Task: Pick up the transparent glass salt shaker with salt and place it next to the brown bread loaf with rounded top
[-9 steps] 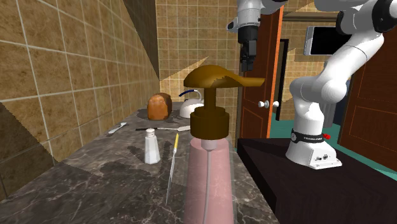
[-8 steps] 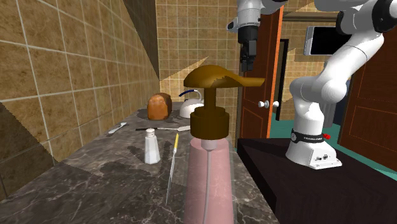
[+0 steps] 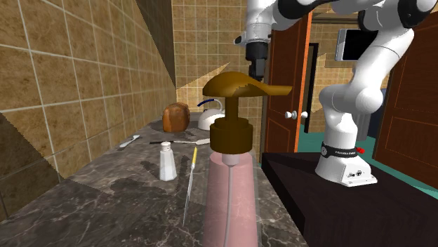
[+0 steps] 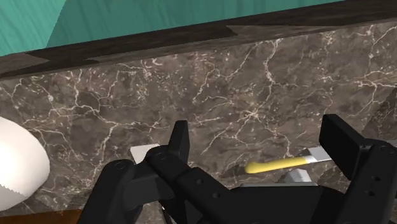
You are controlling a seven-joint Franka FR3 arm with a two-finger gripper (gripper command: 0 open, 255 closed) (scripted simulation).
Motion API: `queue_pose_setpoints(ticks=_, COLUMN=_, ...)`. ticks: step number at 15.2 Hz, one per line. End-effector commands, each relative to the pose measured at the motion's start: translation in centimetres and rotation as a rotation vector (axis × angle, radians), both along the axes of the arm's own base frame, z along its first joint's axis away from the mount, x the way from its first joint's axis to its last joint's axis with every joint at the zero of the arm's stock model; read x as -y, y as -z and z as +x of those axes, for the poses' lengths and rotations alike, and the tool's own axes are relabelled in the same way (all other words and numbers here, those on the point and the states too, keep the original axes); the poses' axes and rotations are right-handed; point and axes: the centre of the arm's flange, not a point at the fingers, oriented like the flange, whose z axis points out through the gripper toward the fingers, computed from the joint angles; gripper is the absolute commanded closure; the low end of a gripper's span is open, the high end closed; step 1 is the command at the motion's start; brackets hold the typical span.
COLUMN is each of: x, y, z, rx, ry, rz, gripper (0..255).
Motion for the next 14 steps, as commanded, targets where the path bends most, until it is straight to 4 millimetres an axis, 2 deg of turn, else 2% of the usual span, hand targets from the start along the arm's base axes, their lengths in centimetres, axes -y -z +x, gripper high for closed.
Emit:
queue_pose_setpoints(ticks=1, x=-0.9, y=1.4, z=1.7, rx=0.019, ry=-0.009, rz=0.006, gripper=0)
queue_pose_setpoints(ticks=14, x=-7.3, y=9.4, z=13.6, rx=0.131, ry=-0.068, rz=0.040, gripper=0)
